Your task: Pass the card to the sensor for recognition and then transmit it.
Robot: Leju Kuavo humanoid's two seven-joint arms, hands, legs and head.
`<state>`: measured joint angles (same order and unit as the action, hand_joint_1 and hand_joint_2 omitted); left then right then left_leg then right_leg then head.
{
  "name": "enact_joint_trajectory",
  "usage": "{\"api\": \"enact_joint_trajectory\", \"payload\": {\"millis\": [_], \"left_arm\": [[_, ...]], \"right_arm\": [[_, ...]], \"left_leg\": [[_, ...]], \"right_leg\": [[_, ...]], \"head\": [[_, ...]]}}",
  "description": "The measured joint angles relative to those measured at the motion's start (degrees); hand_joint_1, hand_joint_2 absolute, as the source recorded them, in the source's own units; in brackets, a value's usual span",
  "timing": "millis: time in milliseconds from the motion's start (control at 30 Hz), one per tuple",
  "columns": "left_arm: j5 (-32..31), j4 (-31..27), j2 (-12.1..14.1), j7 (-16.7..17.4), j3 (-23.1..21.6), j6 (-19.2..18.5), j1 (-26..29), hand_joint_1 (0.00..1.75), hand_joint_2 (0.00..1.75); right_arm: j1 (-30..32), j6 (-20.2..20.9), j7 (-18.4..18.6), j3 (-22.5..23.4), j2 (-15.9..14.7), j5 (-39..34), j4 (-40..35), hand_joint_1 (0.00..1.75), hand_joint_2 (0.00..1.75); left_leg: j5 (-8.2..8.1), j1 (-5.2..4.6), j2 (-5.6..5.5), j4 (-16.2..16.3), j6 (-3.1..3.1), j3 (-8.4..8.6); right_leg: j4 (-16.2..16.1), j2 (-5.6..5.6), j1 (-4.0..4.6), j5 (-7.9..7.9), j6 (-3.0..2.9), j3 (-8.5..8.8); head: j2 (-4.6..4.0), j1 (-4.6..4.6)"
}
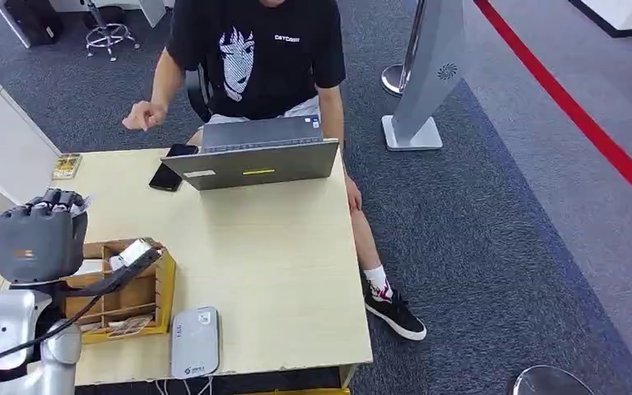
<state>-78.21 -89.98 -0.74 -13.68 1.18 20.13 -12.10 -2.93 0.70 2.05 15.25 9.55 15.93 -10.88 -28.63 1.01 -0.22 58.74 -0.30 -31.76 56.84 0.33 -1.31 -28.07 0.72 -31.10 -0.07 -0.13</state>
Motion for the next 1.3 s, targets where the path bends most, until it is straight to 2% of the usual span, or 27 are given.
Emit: {"api": "enact_joint_trajectory", "payload": {"millis": [67,133,267,467,567,633,700,800,1033,1300], "left_arm": [[1.7,-3.8,-1.3,-2.2,-0.1,1.2,2.7,1.75,1.75],[1.7,-9.1,-3.1,-4.4,-1.4,2.8,7.7,1.75,1.75],[1.1,-16.9,-5.7,-4.5,-8.6,4.8,16.7,1.75,1.75],[2.1,-21.0,-6.4,-3.5,-12.2,5.0,20.3,1.75,1.75],[9.2,-21.3,-7.3,-4.1,-13.2,2.6,23.2,1.75,1.75],[14.2,-20.1,-8.7,-5.6,-13.3,2.5,25.9,1.75,1.75],[15.8,-16.6,-9.5,-6.3,-13.3,1.6,26.7,1.75,1.75],[14.8,-10.8,-11.1,-7.7,-12.8,1.3,27.1,1.75,1.75],[11.5,2.5,-14.2,-8.4,-9.4,0.7,26.0,1.75,1.75],[11.3,7.9,-15.4,-8.7,-7.5,0.8,25.2,1.75,1.75]], "right_arm": [[0.0,-0.3,0.0,0.2,0.0,-0.2,0.0,0.00,1.75],[0.2,-0.8,0.4,0.7,0.0,-0.5,0.0,0.00,1.75],[0.2,-0.9,0.9,1.9,0.0,-0.9,0.0,0.00,1.75],[0.2,-1.0,1.0,2.8,0.0,-1.0,0.0,0.00,1.75],[0.2,-1.9,0.5,3.9,0.2,-2.8,0.0,0.00,1.75],[0.4,-2.1,0.0,5.1,0.5,-3.6,0.0,0.00,1.75],[0.4,-2.7,-0.2,6.1,0.8,-3.9,0.0,0.00,1.75],[0.3,-3.3,-0.5,7.3,1.1,-3.9,0.0,0.00,1.75],[0.4,-3.1,-2.6,9.1,1.3,-2.4,0.0,0.00,1.75],[0.4,-2.8,-2.8,9.9,1.3,-2.0,0.0,0.00,1.75]], "left_leg": [[0.00,0.00,0.05,0.0,0.00,0.03],[-0.02,-0.01,0.17,0.0,0.01,0.04],[-0.10,-0.05,0.14,0.0,0.13,-0.03],[-0.09,-0.04,0.13,0.0,0.14,-0.01],[-0.09,-0.04,0.17,0.0,0.13,0.06],[-0.09,-0.04,0.15,0.0,0.14,0.01],[-0.10,-0.05,0.01,0.0,0.14,-0.01],[-0.10,-0.07,0.02,0.0,0.15,-0.03],[-0.10,-0.10,0.02,0.0,0.15,-0.02],[-0.10,-0.10,0.02,0.0,0.15,-0.03]], "right_leg": [[0.0,0.04,0.00,0.00,0.00,0.01],[0.0,0.13,-0.01,0.00,0.00,-0.04],[-0.1,0.08,-0.03,-0.05,0.07,-0.06],[0.0,0.02,-0.02,-0.05,0.07,-0.04],[0.0,0.07,-0.03,-0.05,0.07,0.00],[0.0,0.05,-0.03,-0.05,0.07,-0.06],[0.0,-0.09,-0.04,-0.09,0.13,0.01],[-0.1,-0.07,-0.05,-0.09,0.13,0.00],[-0.1,-0.07,-0.08,-0.09,0.13,0.00],[0.0,-0.06,-0.08,-0.09,0.13,-0.01]], "head": [[0.00,-0.02],[0.00,-0.09],[0.00,-0.02],[0.00,-0.04],[0.00,-0.04],[0.02,-0.04],[0.02,-0.02],[0.00,-0.02],[0.00,-0.02],[0.00,-0.04]]}}
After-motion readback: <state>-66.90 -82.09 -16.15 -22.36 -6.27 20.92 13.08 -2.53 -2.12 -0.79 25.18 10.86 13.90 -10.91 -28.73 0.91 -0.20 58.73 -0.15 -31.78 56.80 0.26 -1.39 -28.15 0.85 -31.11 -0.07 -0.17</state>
